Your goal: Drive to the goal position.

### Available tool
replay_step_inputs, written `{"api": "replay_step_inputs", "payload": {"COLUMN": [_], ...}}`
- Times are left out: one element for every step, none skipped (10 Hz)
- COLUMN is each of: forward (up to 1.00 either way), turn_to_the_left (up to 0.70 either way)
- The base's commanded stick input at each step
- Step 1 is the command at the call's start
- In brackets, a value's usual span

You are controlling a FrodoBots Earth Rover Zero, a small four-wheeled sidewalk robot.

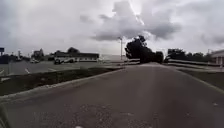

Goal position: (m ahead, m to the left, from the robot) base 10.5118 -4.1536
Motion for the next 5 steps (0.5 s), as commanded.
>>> {"api": "replay_step_inputs", "payload": {"forward": [0.7, 0.7, 0.7, 0.7, 0.7], "turn_to_the_left": [-0.34, -0.34, -0.34, -0.34, -0.34]}}
